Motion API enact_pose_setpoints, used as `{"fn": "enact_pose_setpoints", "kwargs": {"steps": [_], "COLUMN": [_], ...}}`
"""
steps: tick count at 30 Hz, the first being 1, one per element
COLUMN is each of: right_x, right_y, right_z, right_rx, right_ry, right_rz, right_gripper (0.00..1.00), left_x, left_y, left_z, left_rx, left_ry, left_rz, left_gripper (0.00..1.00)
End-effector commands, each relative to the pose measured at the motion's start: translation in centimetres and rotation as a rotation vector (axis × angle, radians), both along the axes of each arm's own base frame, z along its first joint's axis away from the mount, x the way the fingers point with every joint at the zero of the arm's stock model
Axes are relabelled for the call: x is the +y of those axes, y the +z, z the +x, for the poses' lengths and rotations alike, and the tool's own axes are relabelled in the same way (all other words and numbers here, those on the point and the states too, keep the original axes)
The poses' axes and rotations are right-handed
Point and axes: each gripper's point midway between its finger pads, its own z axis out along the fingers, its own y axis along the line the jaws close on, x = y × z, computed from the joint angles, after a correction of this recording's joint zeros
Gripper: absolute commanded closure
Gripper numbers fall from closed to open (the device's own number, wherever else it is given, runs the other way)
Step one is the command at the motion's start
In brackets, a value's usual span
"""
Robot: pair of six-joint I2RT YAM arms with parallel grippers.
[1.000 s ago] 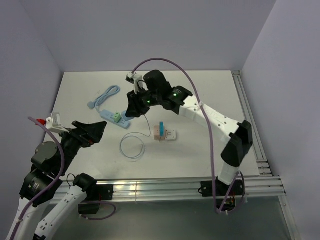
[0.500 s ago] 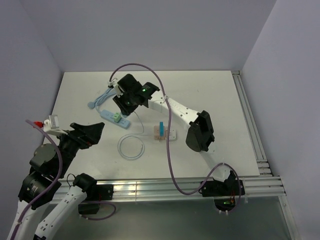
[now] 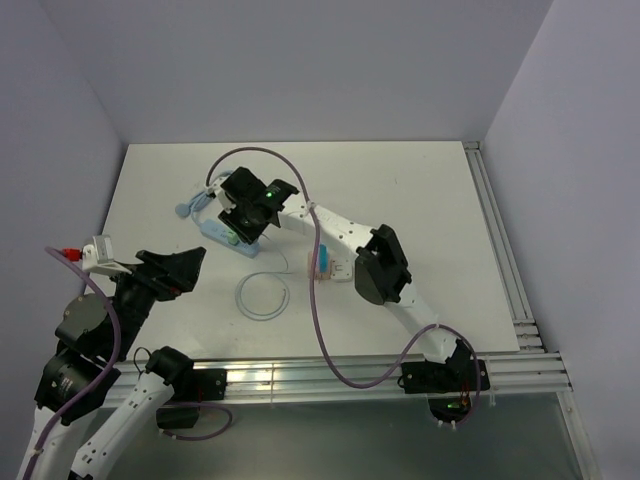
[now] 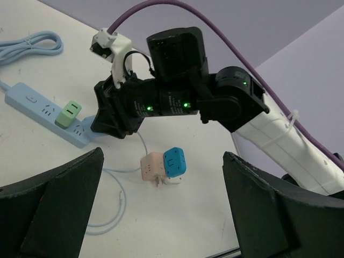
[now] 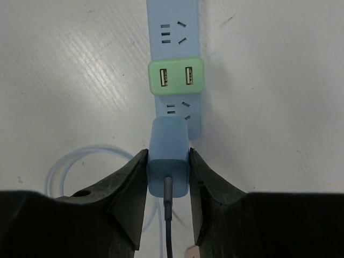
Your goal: Insert the plug
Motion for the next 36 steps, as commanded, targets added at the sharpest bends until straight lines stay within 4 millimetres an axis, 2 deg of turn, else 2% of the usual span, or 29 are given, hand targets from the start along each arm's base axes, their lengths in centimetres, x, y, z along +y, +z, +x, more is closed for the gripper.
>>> {"fn": "enact_pose_setpoints", "kwargs": {"steps": [1,9,19,29,36], "right_x": [1.5,1.8,1.7,1.4,-0.7], "right_y": [0.7,-0.9,-1.6,-3.6,-5.2], "right_z": [0.5,0.5,0.7,-0.1,-1.1], "right_rx": [-0.058,-0.056,-0.068,-0.021,0.005], "right_ry": [0.012,0.014,0.019,0.050,0.081], "right_rz": [0.027,0.007,-0.016,-0.054,-0.163], "right_gripper": [1.00,1.00,1.00,1.00,1.00], "left_x": [0.1,0.1,0.1,0.2,0.2], "left_y": [0.7,0.5,0.4,0.5,0.6], "left_z": [0.0,-0.1,0.0,-0.2,-0.3], "left_rx": [-0.035,-0.032,-0.032,-0.037,-0.036], "left_ry": [0.002,0.002,-0.001,0.002,-0.001], "left_rz": [0.001,0.004,0.006,0.010,0.004], "left_gripper": [0.03,0.03,0.03,0.03,0.03]}}
